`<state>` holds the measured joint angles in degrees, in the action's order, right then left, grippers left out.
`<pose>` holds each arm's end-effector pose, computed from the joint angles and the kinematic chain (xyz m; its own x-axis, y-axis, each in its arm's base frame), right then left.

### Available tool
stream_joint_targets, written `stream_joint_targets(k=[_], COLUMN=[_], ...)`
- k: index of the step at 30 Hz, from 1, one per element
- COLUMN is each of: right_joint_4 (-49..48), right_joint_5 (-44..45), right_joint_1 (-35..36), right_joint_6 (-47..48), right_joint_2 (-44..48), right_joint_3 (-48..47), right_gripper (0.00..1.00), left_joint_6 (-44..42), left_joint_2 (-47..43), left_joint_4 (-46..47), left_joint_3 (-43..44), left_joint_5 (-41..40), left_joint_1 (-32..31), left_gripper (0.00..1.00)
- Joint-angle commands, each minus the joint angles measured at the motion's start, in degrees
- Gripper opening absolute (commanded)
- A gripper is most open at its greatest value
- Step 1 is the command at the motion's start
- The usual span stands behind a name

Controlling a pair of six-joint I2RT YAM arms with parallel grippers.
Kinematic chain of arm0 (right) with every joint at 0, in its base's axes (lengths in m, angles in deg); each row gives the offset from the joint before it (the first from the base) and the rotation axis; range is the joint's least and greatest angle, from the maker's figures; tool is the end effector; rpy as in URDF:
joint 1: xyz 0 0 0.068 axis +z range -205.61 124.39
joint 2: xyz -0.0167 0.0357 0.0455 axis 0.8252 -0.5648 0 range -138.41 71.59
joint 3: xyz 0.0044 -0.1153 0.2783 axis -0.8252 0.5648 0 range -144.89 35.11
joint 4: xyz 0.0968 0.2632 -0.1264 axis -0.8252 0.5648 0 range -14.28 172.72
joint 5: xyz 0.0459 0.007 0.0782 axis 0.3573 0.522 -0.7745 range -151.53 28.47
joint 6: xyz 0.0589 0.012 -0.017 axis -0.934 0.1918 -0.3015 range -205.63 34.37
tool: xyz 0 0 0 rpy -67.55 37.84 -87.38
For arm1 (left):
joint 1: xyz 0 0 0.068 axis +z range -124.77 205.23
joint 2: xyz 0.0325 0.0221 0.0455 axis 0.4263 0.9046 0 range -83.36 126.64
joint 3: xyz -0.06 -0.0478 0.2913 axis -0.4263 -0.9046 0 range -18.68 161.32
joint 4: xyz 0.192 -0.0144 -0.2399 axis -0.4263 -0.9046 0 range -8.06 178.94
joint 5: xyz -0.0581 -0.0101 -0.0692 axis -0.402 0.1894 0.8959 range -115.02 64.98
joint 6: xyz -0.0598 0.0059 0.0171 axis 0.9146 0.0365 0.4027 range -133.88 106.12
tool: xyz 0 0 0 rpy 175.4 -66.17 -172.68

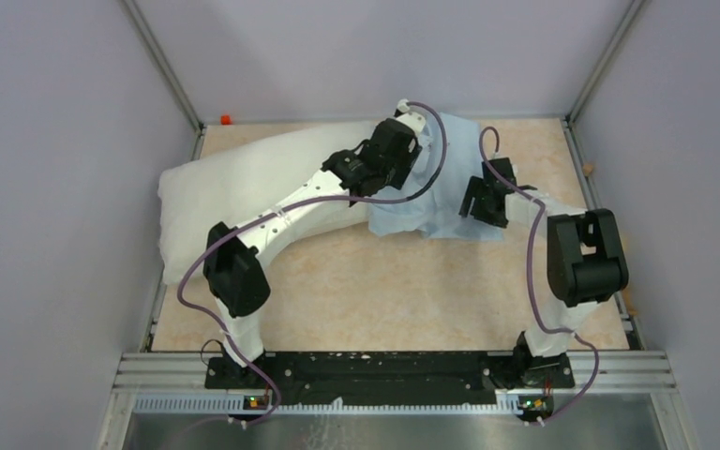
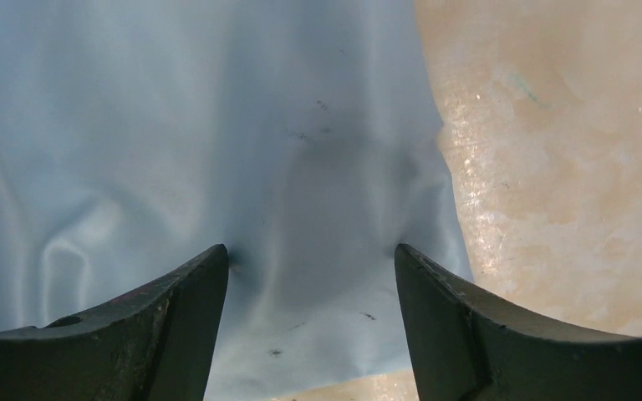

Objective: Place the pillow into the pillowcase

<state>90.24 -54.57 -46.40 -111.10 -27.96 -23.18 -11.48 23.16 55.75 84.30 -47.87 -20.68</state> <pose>0.3931 0.0579 0.1539 -0.7763 0.3066 -0.5508 0.2683 0.9514 0.1513 0.3575 -0.3426 0.3659 -0.4343 0.3930 -0.8105 0.4276 0.8819 0.1984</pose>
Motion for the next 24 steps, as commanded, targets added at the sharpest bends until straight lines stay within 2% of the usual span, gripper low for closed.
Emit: stream_joint_targets(k=[1, 3, 5, 7, 11, 13, 14, 16, 18, 21, 23, 24], right_joint_4=[-0.9, -1.0, -1.0, -0.9, 0.5, 1.4, 1.9, 3.2, 4.7, 7.7, 10.9, 13.0], right_joint_5=[1.2, 0.9, 0.7, 0.8, 1.8, 2.6, 3.1, 4.1, 5.1, 7.7, 11.4, 14.3], right_joint_1=[0.2, 0.3, 0.5, 0.6, 0.7, 0.7, 0.7, 0.6, 0.3, -0.9, -2.2, -3.0], right_joint_6=[0.7, 0.7, 0.6, 0.6, 0.6, 0.7, 0.8, 1.1, 1.5, 2.2, 3.4, 3.9], right_joint_2=[-2.9, -3.5, -4.1, -4.4, -4.2, -3.6, -3.3, -2.3, -1.1, 0.9, 2.2, 2.7], right_joint_3=[-1.6, -1.5, -1.6, -1.7, -2.2, -2.6, -2.8, -3.3, -4.1, -5.6, -7.1, -8.4], right_gripper=[0.69, 0.61, 0.48, 0.35, 0.11, 0.03, 0.00, 0.00, 0.00, 0.00, 0.00, 0.00], left_joint_6=[-0.4, -0.6, -0.8, -1.3, -1.9, -1.9, -1.9, -1.9, -1.8, -1.2, -0.2, 0.5], left_joint_2=[-1.8, -0.8, 0.8, 2.9, 7.3, 9.0, 9.6, 10.4, 10.3, 7.9, 6.1, 5.4], left_joint_4=[1.6, 1.6, 1.7, 1.9, 1.8, 2.1, 2.0, 2.1, 2.0, 3.1, 3.0, 2.7], left_joint_3=[3.6, 4.7, 5.8, 7.0, 9.6, 10.5, 10.8, 11.1, 11.0, 9.6, 9.5, 9.6], left_joint_5=[-0.3, -1.5, -2.9, -4.2, -5.4, -5.1, -4.9, -4.3, -4.0, -3.1, -1.4, 0.0], left_joint_1=[0.2, 0.2, 0.2, 0.3, 1.0, 1.5, 1.7, 2.1, 2.3, 2.3, 2.3, 2.3], left_gripper=[0.68, 0.78, 0.90, 0.97, 0.99, 0.97, 0.94, 0.82, 0.61, 0.21, 0.01, 0.00])
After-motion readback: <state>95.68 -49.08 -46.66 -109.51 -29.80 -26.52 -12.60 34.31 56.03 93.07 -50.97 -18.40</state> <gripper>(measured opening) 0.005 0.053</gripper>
